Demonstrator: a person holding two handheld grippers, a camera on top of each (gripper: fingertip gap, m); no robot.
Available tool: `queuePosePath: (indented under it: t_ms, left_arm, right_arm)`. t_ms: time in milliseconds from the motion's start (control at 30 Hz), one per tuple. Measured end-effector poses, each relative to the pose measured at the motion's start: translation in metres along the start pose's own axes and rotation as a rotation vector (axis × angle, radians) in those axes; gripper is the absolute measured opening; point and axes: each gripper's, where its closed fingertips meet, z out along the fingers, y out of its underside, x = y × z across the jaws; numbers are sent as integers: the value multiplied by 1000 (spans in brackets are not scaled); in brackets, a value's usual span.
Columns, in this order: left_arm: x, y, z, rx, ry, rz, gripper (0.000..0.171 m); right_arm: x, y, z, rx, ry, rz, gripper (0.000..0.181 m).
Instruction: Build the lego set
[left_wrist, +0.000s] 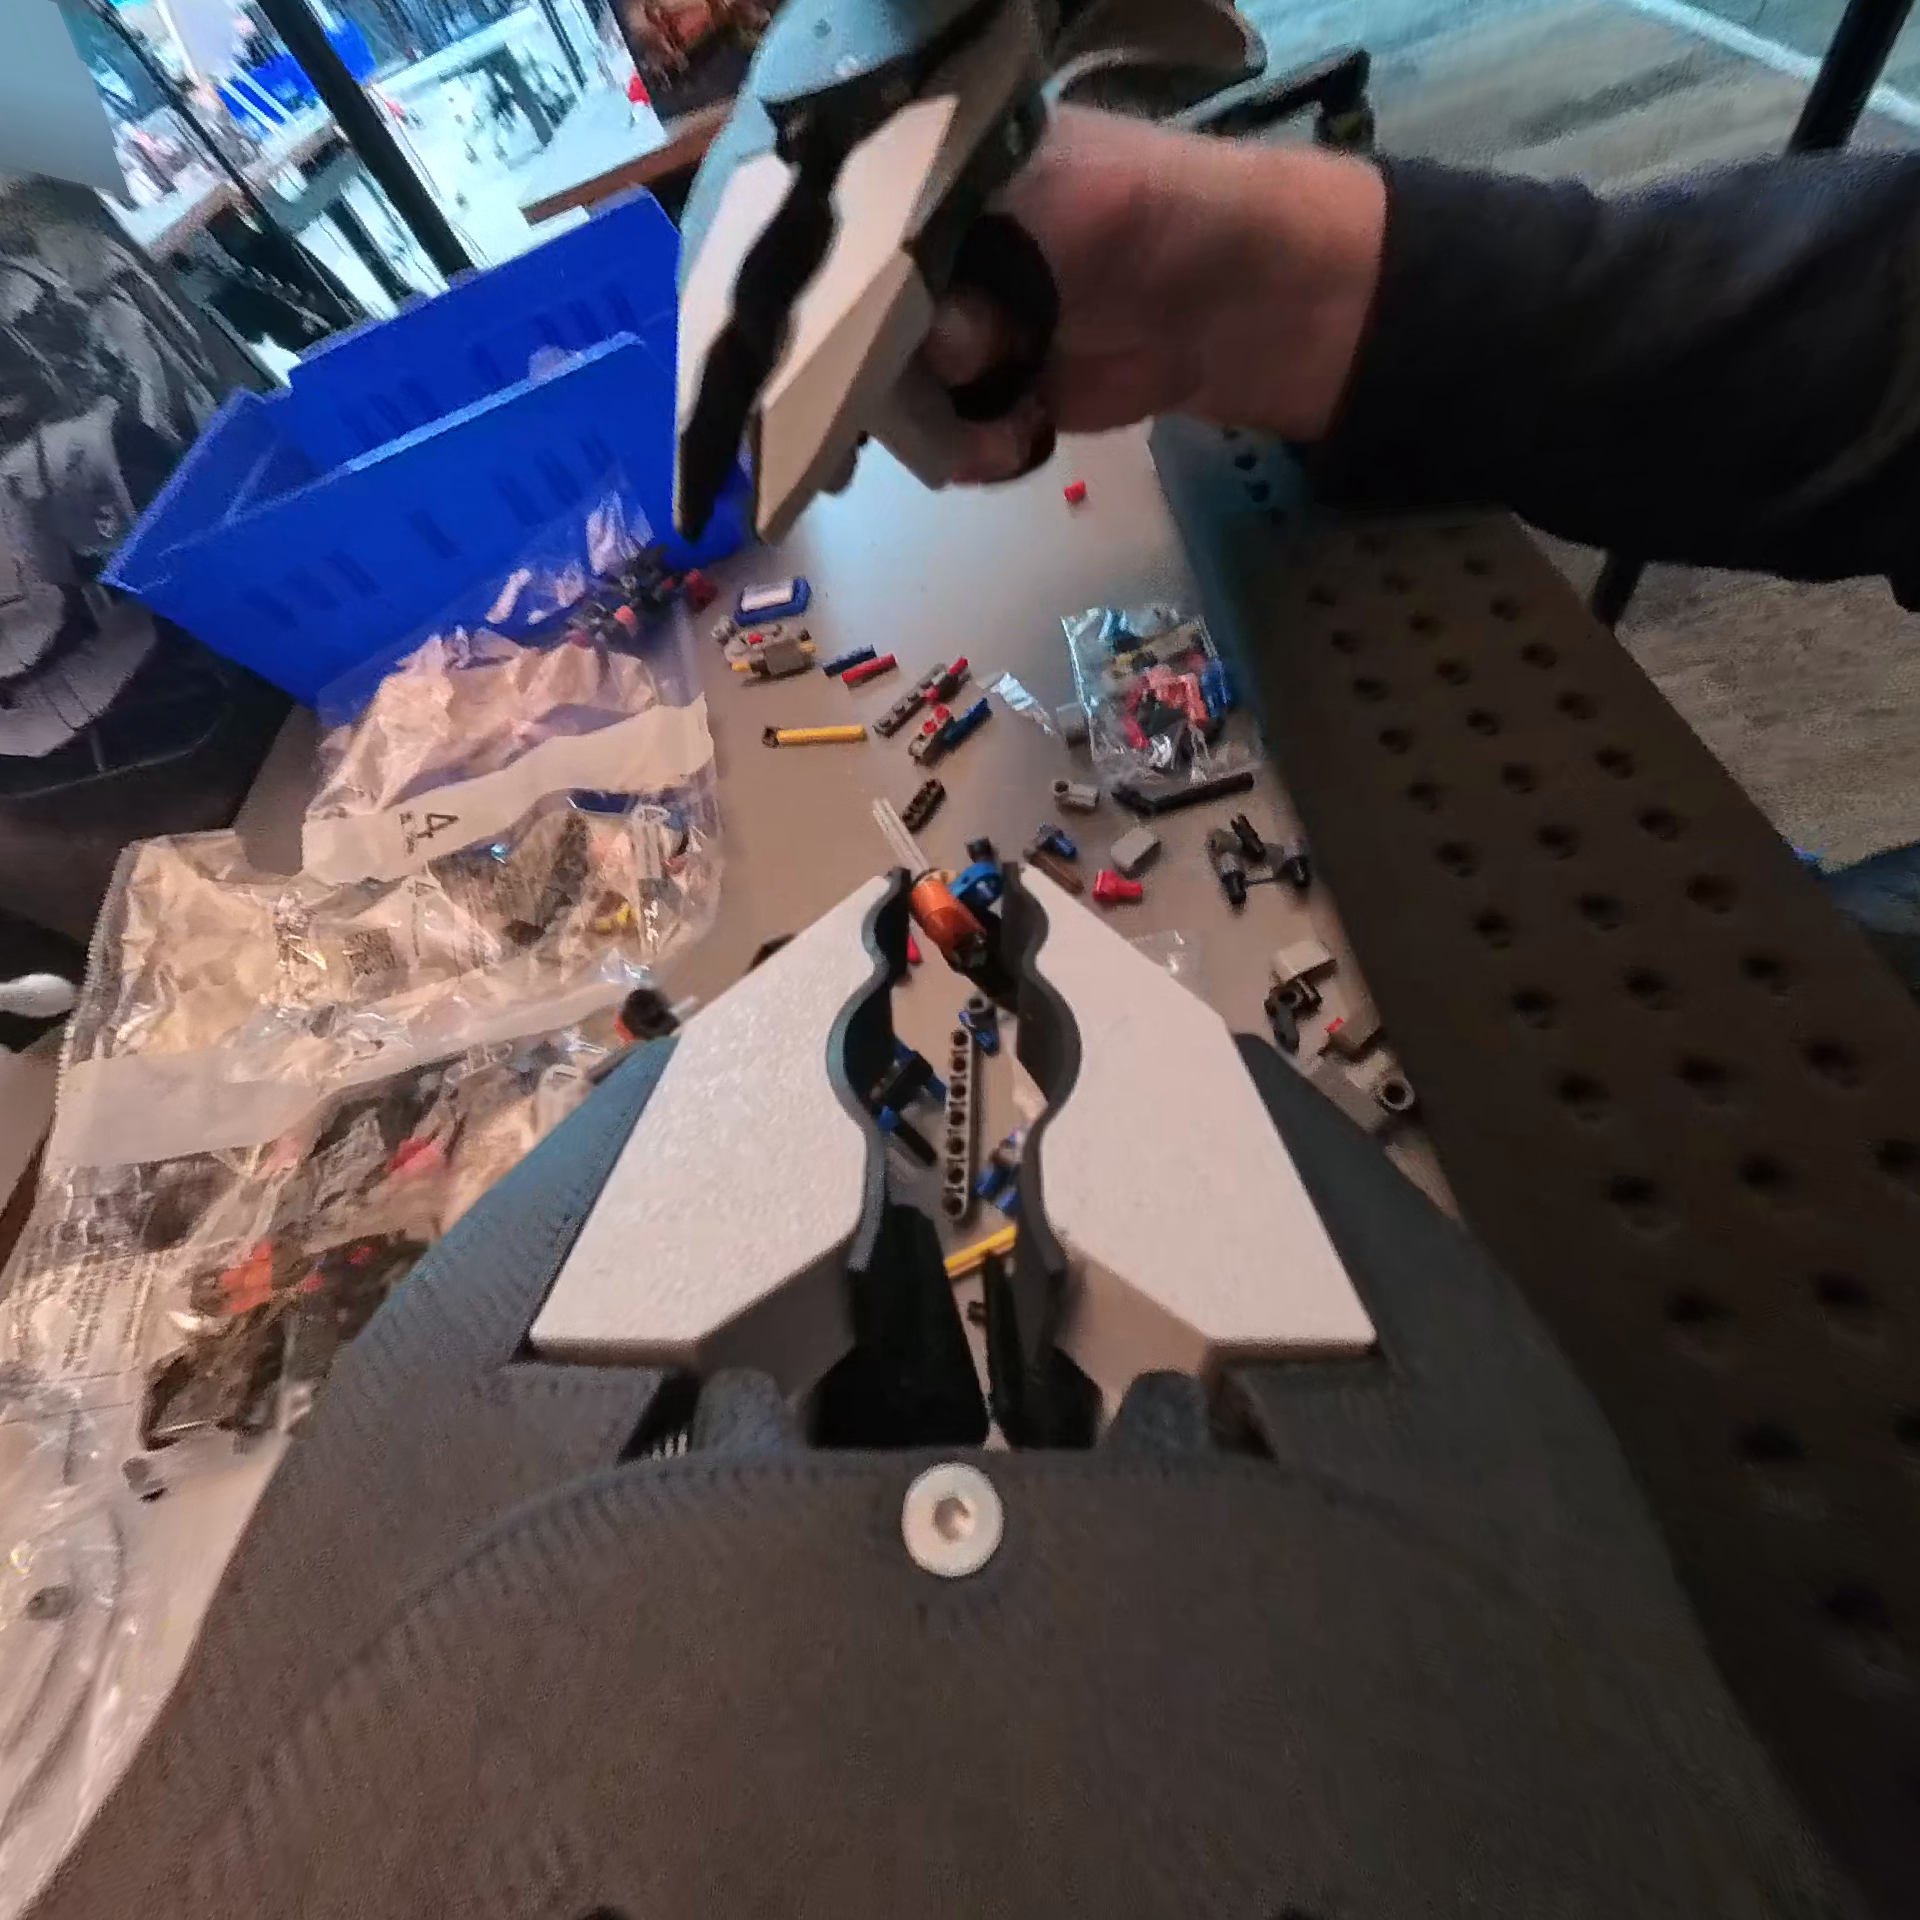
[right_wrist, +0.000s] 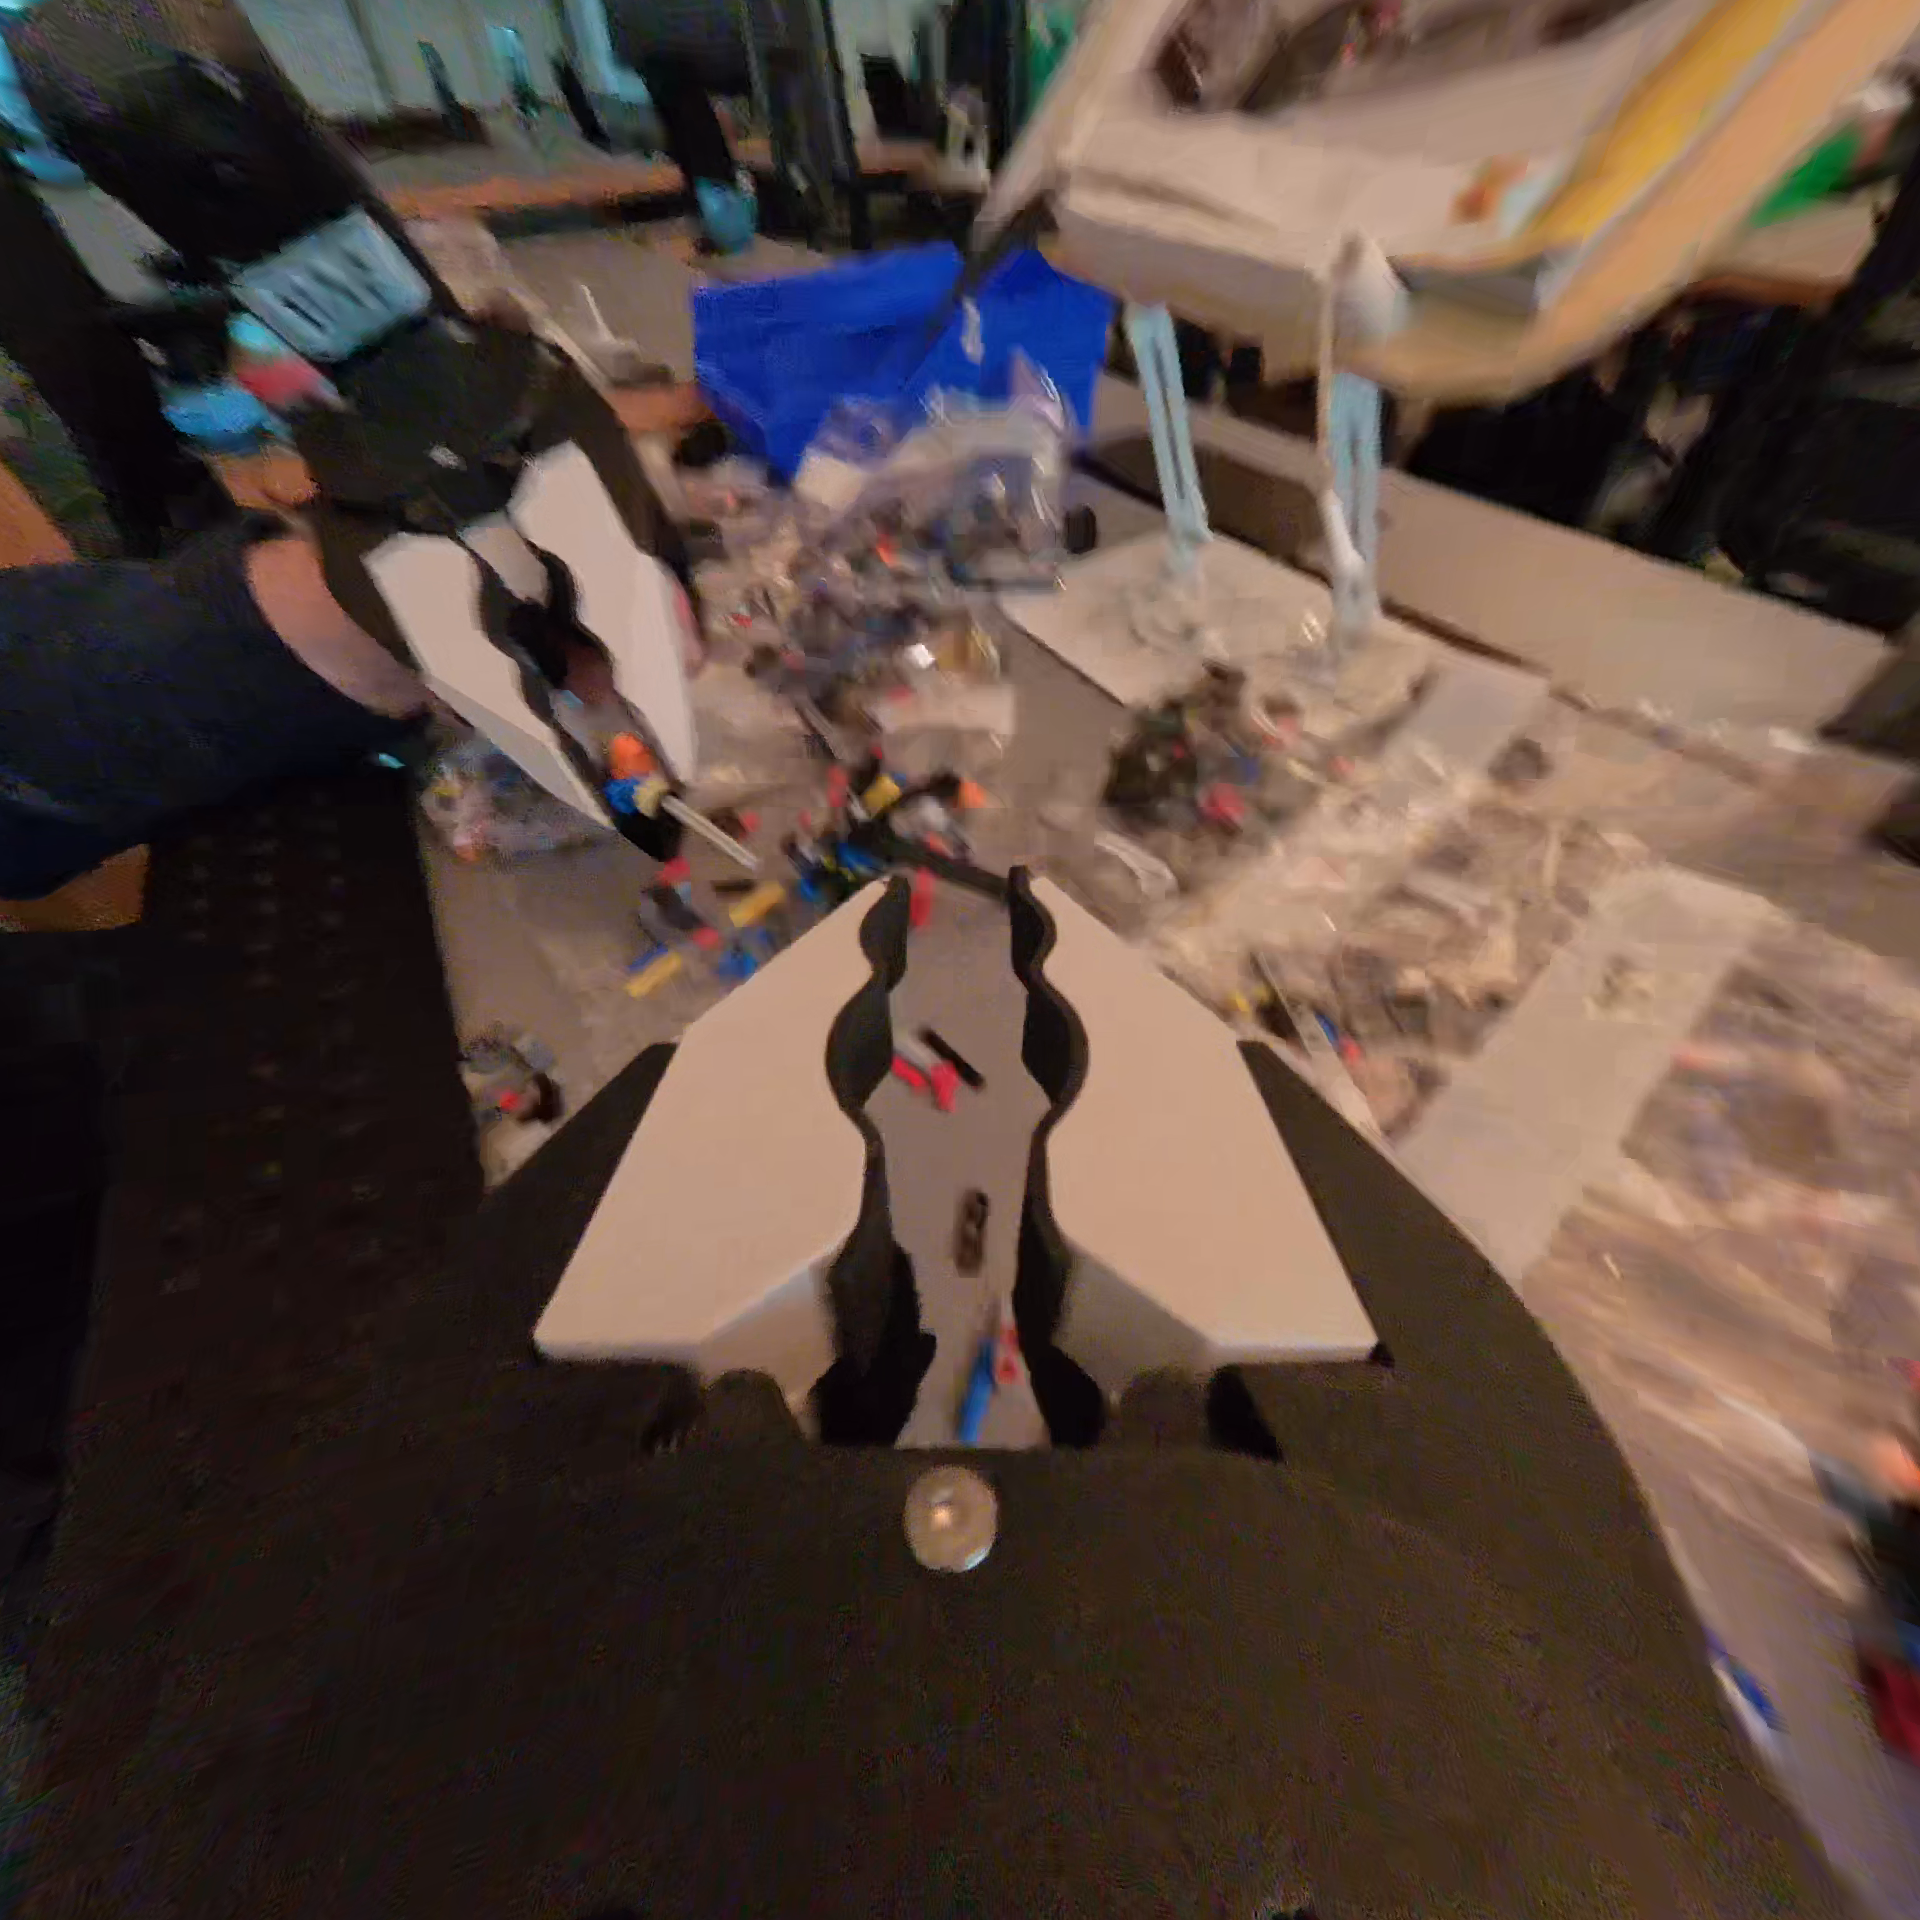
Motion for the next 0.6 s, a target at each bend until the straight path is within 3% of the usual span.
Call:
queuePosePath:
  t_ms: [167, 367, 467, 600]
  left_arm:
    - [12, 15, 11, -103, 43, 39, 17]
    - [17, 28, 18, -171, 67, 49, 17]
    - [19, 33, 23, -200, 71, 62, 17]
    - [21, 36, 27, -220, 75, 70, 18]
  right_arm:
    - [14, 67, -10, -312, 4, 22, 14]
    - [11, 113, -14, -545, -19, 12, 10]
    - [17, 115, -17, -559, 14, 3, 10]
    - [39, 97, -30, -442, 110, 76, 12]
